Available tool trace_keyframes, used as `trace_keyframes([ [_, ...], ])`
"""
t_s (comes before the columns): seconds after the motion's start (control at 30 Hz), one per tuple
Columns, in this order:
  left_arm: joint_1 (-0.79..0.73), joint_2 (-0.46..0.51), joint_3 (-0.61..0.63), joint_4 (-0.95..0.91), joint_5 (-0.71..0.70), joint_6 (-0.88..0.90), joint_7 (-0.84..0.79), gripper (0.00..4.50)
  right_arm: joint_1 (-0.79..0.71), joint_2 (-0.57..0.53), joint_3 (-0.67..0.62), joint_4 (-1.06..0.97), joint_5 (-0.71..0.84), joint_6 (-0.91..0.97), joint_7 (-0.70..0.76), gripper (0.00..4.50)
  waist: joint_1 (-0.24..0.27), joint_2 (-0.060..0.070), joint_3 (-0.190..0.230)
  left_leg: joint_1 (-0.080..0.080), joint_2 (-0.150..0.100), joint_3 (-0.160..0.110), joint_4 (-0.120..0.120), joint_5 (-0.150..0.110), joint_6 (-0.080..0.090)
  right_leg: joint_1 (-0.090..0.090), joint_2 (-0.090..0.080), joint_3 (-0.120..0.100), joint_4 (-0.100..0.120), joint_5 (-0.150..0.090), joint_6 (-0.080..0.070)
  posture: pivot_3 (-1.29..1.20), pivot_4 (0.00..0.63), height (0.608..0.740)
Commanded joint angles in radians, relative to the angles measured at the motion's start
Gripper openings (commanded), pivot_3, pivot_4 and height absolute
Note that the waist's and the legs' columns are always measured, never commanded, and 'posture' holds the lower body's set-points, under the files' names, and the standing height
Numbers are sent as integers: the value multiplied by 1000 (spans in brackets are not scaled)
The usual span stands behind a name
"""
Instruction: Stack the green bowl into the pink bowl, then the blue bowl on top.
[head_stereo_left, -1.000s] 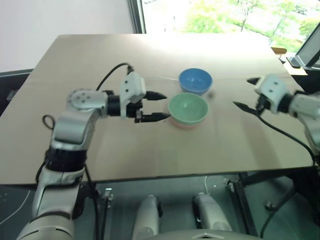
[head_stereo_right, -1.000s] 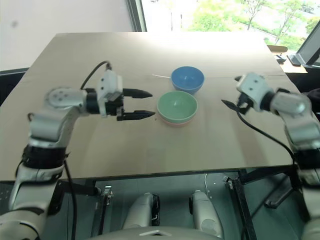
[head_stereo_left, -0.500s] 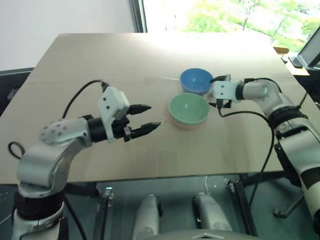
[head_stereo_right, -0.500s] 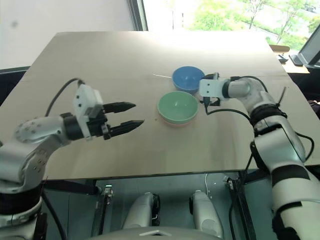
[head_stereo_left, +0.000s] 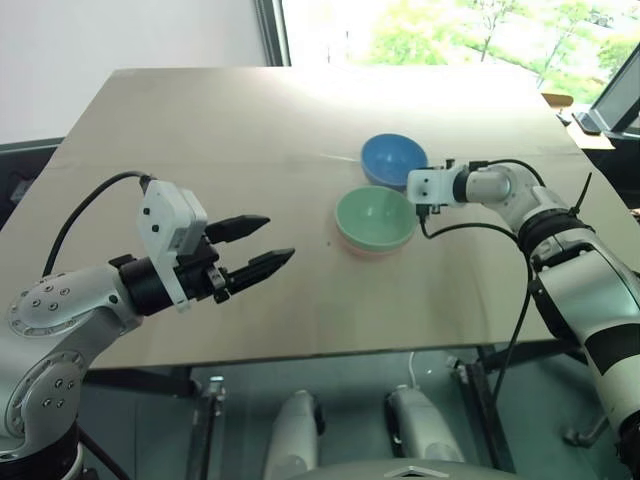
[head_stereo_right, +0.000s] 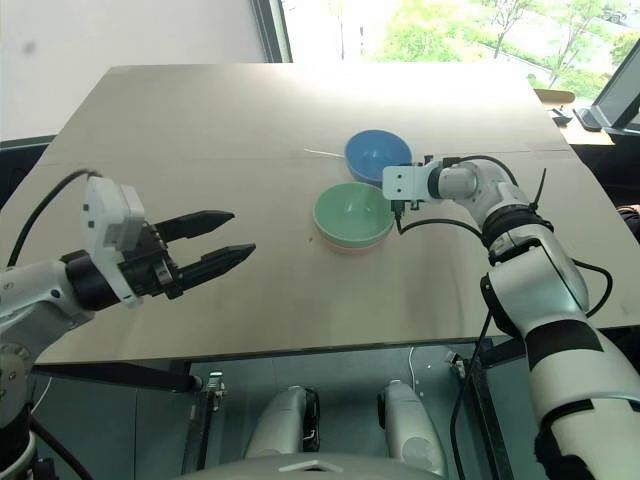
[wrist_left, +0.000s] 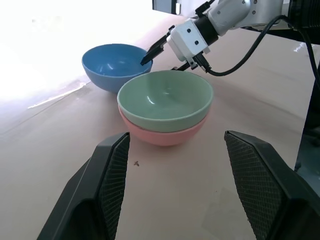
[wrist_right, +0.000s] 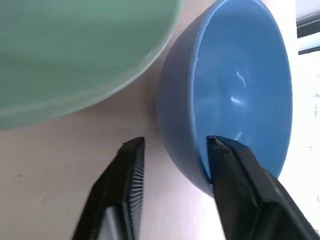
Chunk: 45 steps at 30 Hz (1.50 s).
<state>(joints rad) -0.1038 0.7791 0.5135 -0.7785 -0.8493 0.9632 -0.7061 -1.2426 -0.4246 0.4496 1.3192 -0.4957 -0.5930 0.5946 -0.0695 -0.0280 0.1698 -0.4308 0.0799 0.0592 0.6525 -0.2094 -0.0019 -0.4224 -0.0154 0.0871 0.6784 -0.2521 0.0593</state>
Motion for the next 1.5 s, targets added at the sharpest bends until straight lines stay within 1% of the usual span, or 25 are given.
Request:
trace_keyframes([
  [0.03,-2,12,33,-41,-46,-14,43,3206,-36,-4,-6,0,-15,-9,-27,569,0,0,0,0,0,0,0,0,0,0,0,0,0,0,0,0,150,740],
  [0.07,-3,15,27,-36,-46,-21,49,3206,-38,-6,-3,0,-22,-12,-34,134,0,0,0,0,0,0,0,0,0,0,0,0,0,0,0,0,150,740],
  [0.2,-23,19,-1,-14,-68,-50,61,3206,-41,-27,-7,0,-32,-31,-34,134,0,0,0,0,0,0,0,0,0,0,0,0,0,0,0,0,150,740],
  [0.23,-28,21,-11,3,-60,-64,55,3206,-42,-41,-23,-7,-15,-46,-8,134,0,0,0,0,0,0,0,0,0,0,0,0,0,0,0,0,150,740],
  [0.33,-34,27,-39,49,-31,-107,34,3206,-46,-82,-95,-32,69,-77,94,134,3,1,0,0,-1,0,0,0,0,0,0,0,0,0,0,0,150,740],
  [0.4,-19,26,-45,73,-12,-142,20,3206,-41,-106,-147,-65,139,-94,187,134,2,1,0,0,-1,0,0,0,0,0,-1,0,-1,0,0,0,150,740],
  [0.47,-7,19,-52,97,2,-171,12,3206,-24,-117,-217,-124,245,-71,308,134,-1,1,1,0,-1,0,0,0,0,0,-1,0,-1,0,0,0,150,740],
  [0.53,11,21,-78,119,47,-209,0,3206,22,-134,-270,-258,363,-18,442,134,-4,1,1,0,-1,0,-1,0,0,0,0,0,-1,0,0,0,150,740],
  [0.57,17,22,-89,129,67,-225,-3,3206,56,-142,-289,-350,420,38,502,134,-3,1,1,1,0,0,-2,0,0,0,0,0,-1,0,0,0,150,740],
  [0.63,19,17,-103,150,85,-250,-8,3206,153,-164,-313,-606,533,207,594,134,2,1,1,1,0,0,-2,0,0,0,0,0,0,0,0,0,150,740],
  [0.7,19,18,-117,167,99,-272,-20,3206,259,-190,-315,-872,611,386,636,134,11,1,1,0,0,-1,-2,0,0,1,0,-2,-1,0,0,0,150,740],
  [0.8,13,20,-134,183,110,-294,-34,3206,371,-213,-300,-1151,690,629,660,134,26,2,1,0,0,-1,-2,0,0,0,-1,-3,-1,0,0,0,150,740],
  [0.87,9,22,-140,191,112,-301,-40,3206,409,-222,-290,-1240,700,717,661,688,29,2,1,0,0,-1,-1,0,0,0,-1,-3,-1,0,0,0,150,740],
  [0.9,4,24,-141,194,111,-302,-42,3206,424,-229,-284,-1262,695,734,664,879,31,2,1,0,0,-1,-1,0,0,1,-1,-3,0,0,0,0,150,740],
  [0.93,0,25,-142,198,110,-304,-44,3206,437,-236,-281,-1282,695,757,665,1224,31,1,1,0,0,-1,-1,0,0,1,-1,-3,0,0,-1,0,150,740],
  [0.97,-3,27,-142,201,109,-305,-46,3206,446,-241,-280,-1300,696,779,665,1708,32,1,1,0,0,-1,-1,0,0,1,-1,-3,-1,-1,-1,0,150,740],
  [1.0,-7,28,-145,206,110,-308,-51,3206,457,-253,-282,-1319,694,794,663,2051,34,1,1,0,0,-1,0,0,0,1,-1,-3,-1,-1,-1,0,150,740],
  [1.03,-10,29,-147,209,110,-310,-54,3206,463,-261,-285,-1334,693,806,661,2545,35,1,1,0,0,-1,0,0,0,1,-1,-3,-1,-1,-1,0,150,740],
  [1.1,-13,29,-151,213,112,-314,-58,3206,472,-272,-293,-1356,695,826,656,3342,35,1,1,0,0,-1,0,0,0,1,-1,-3,-1,-1,-1,0,150,740],
  [1.2,-21,27,-164,220,116,-321,-62,3206,487,-290,-322,-1392,715,863,641,4411,35,1,1,0,0,-1,0,0,0,0,0,-3,-1,-1,-1,0,150,740],
  [1.23,-30,21,-178,225,122,-324,-60,3206,531,-294,-381,-1438,739,898,590,4477,35,1,1,0,0,-1,0,0,0,0,0,-3,-1,-1,-1,0,150,740],
  [1.3,-39,15,-192,233,128,-329,-59,3206,587,-297,-450,-1499,769,944,522,4477,39,1,1,-1,0,-1,-1,0,0,0,0,-3,-1,-1,-1,0,150,740],
  [1.33,-43,10,-202,237,145,-342,-52,3206,632,-305,-490,-1547,795,995,495,4477,41,1,1,-1,0,-2,-1,0,0,1,0,-4,-1,-1,-1,0,150,740],
  [1.43,-40,-2,-234,264,194,-384,-51,3206,821,-314,-629,-1684,854,1113,400,4477,56,0,0,-1,0,-2,-1,0,0,1,-1,-4,-2,-1,-1,0,150,740],
  [1.5,-18,7,-249,289,248,-443,-79,3206,920,-330,-691,-1746,878,1143,380,4477,58,0,0,-1,0,-2,-1,0,0,1,-1,-4,-3,-1,-1,0,150,740],
])
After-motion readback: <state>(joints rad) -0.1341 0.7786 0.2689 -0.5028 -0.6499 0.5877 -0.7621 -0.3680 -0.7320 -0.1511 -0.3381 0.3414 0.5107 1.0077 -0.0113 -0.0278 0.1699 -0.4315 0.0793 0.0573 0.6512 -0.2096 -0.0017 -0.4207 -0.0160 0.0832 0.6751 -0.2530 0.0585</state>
